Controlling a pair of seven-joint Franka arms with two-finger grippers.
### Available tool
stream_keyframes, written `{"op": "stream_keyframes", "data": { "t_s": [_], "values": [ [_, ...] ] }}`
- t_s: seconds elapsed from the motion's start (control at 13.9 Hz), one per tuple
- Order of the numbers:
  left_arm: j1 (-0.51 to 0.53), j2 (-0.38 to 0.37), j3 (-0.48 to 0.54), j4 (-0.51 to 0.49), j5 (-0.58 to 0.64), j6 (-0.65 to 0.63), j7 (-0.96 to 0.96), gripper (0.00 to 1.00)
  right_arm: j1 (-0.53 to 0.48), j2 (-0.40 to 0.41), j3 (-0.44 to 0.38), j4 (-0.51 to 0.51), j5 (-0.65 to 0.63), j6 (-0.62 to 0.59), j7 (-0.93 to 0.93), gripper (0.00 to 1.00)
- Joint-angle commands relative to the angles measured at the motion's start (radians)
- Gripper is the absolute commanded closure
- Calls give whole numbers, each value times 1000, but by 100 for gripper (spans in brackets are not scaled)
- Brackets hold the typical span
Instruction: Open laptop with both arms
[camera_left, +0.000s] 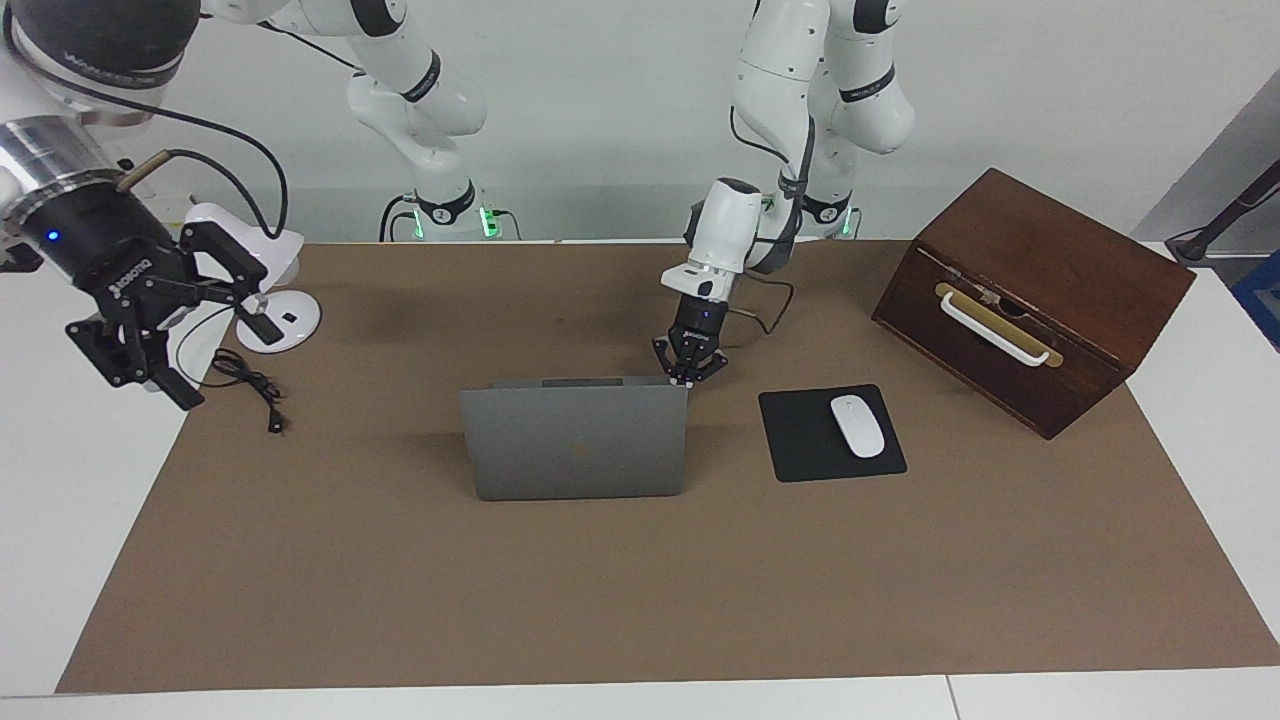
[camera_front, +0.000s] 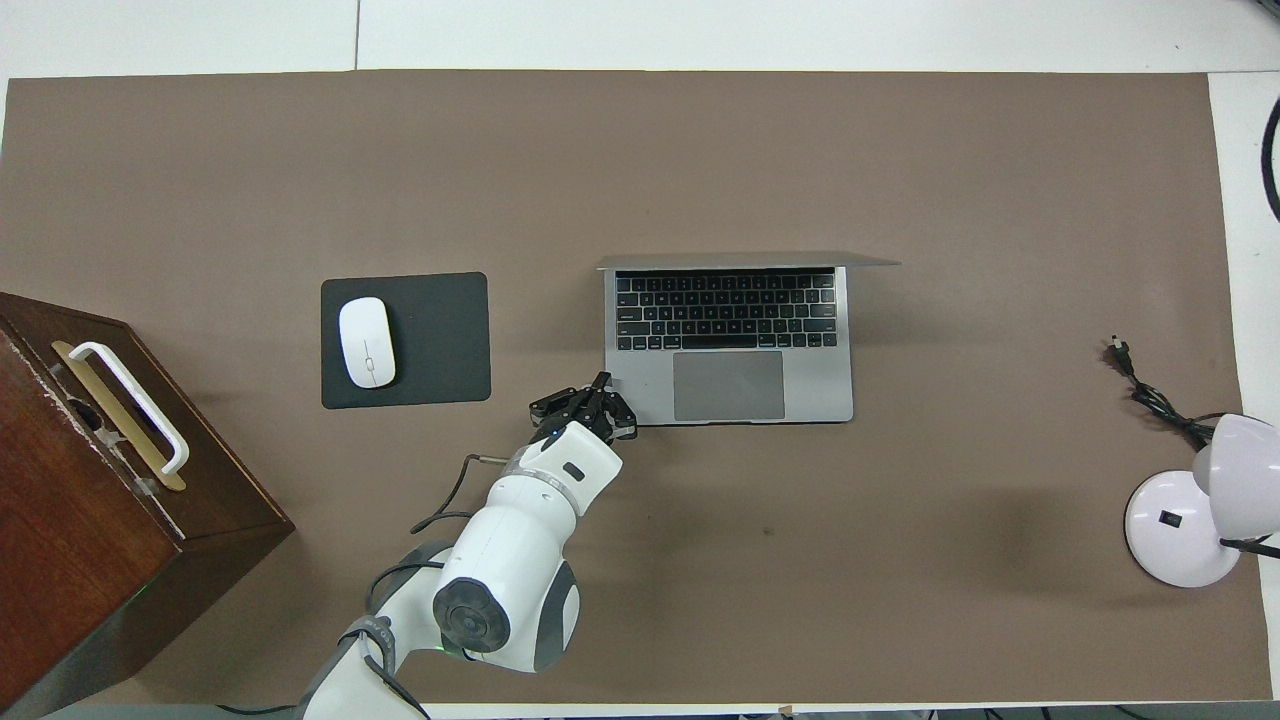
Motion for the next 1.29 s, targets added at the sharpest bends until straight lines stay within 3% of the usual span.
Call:
{"op": "stream_keyframes", "data": {
  "t_s": [0.0, 0.22, 0.43, 0.65, 0.79, 0.93, 1.22],
  "values": [
    [-28, -55, 7, -8, -77, -4, 21, 100, 17, -90, 26, 12, -231, -175, 88, 1],
    [-28, -97, 7, -15, -117, -33, 21, 100, 57, -222, 26, -135, -316, -375, 430, 1],
    [-16, -133, 12, -18, -123, -90, 23, 100, 60, -399, 28, -434, -396, -375, 633, 1],
    [8, -150, 15, -19, -123, -124, 38, 100, 57, -516, 32, -602, -473, -371, 656, 1],
    [33, -159, 15, -16, -123, -148, 75, 100, 58, -566, 32, -707, -490, -265, 620, 1],
    [73, -193, 15, -15, -121, -225, 139, 100, 83, -559, 35, -705, -543, -197, 586, 1],
    [187, -250, 16, -5, -120, -381, 298, 100, 95, -540, 37, -668, -531, -214, 653, 1]
  ]
}}
